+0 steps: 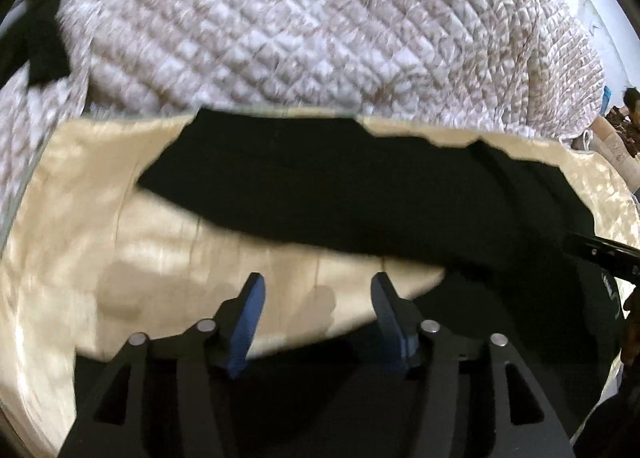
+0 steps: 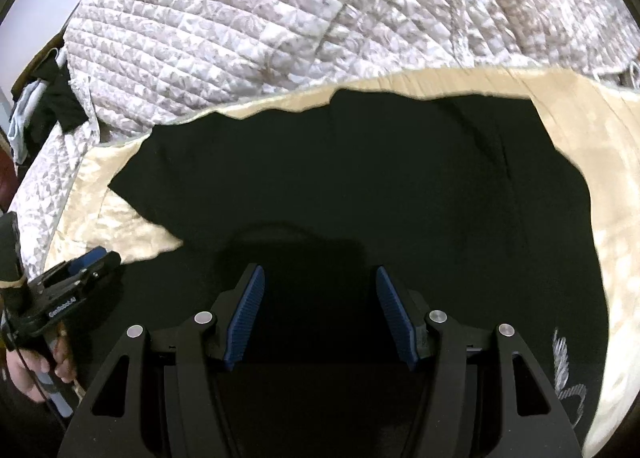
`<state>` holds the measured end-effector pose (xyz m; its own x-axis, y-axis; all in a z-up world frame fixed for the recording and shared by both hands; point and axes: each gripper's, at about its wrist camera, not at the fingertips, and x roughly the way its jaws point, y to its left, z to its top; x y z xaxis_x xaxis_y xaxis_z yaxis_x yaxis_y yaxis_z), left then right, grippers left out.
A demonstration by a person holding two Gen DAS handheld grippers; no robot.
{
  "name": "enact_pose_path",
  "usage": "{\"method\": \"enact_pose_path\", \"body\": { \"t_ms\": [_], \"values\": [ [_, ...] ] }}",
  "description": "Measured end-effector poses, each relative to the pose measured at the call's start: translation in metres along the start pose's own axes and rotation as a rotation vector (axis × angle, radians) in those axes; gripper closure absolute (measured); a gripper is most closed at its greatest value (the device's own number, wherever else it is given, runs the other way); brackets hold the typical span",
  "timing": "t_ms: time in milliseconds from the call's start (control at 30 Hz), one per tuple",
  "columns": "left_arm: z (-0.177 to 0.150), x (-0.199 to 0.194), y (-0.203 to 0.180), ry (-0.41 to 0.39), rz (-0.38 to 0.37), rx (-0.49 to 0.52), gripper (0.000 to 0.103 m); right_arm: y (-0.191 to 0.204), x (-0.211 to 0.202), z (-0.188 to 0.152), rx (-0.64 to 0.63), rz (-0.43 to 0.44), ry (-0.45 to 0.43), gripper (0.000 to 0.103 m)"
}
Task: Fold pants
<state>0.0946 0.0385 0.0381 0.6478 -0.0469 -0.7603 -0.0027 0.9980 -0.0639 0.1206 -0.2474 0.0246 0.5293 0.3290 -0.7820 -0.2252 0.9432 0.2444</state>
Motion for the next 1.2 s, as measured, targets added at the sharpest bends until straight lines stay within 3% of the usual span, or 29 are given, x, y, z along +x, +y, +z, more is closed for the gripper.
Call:
{"method": "enact_pose_path", "body": {
  "t_ms": [233,400,533,600,700,800,867,900,933,967,1000,1100,1200],
  "values": [
    [0.074,0.056,0.000,0.008,-0.037,0.010,0.038,-0.008,0.028,0.068,-0.055,0.003,0.005,0.044],
    [0.109,0.111,-0.007,0.042,-0.042,0.015,0.037,-0.027,0.055,0.103,-0.016,-0.033,-0.010,0.044],
    [0.119,0.143,-0.010,0.062,-0.014,0.008,0.037,-0.038,0.077,0.122,-0.020,-0.065,0.000,0.044],
    [0.119,0.152,-0.013,0.062,-0.009,0.013,0.031,-0.049,0.086,0.124,-0.002,-0.096,0.000,0.043],
    [0.116,0.160,-0.023,0.043,0.028,0.063,0.027,-0.057,0.100,0.124,0.008,-0.111,0.030,0.043],
    [0.113,0.166,-0.033,0.052,0.092,0.119,0.029,-0.051,0.116,0.125,-0.059,-0.162,0.040,0.042],
    [0.111,0.165,-0.038,0.047,0.125,0.144,0.040,-0.045,0.120,0.126,-0.094,-0.188,0.043,0.041],
    [0.111,0.164,-0.039,0.042,0.149,0.149,0.052,-0.043,0.121,0.126,-0.099,-0.196,0.045,0.042],
    [0.110,0.163,-0.039,0.036,0.168,0.152,0.068,-0.044,0.121,0.126,-0.102,-0.194,0.045,0.056],
    [0.109,0.161,-0.041,0.028,0.170,0.163,0.078,-0.044,0.121,0.126,-0.102,-0.173,0.041,0.082],
    [0.109,0.157,-0.043,0.016,0.157,0.175,0.095,-0.044,0.120,0.126,-0.094,-0.164,0.035,0.089],
    [0.105,0.140,-0.045,-0.010,0.144,0.177,0.097,-0.040,0.116,0.125,-0.104,-0.169,0.016,0.095],
    [0.099,0.111,-0.037,-0.042,0.113,0.109,0.098,-0.038,0.099,0.122,-0.098,-0.150,-0.027,0.096]
  ]
}}
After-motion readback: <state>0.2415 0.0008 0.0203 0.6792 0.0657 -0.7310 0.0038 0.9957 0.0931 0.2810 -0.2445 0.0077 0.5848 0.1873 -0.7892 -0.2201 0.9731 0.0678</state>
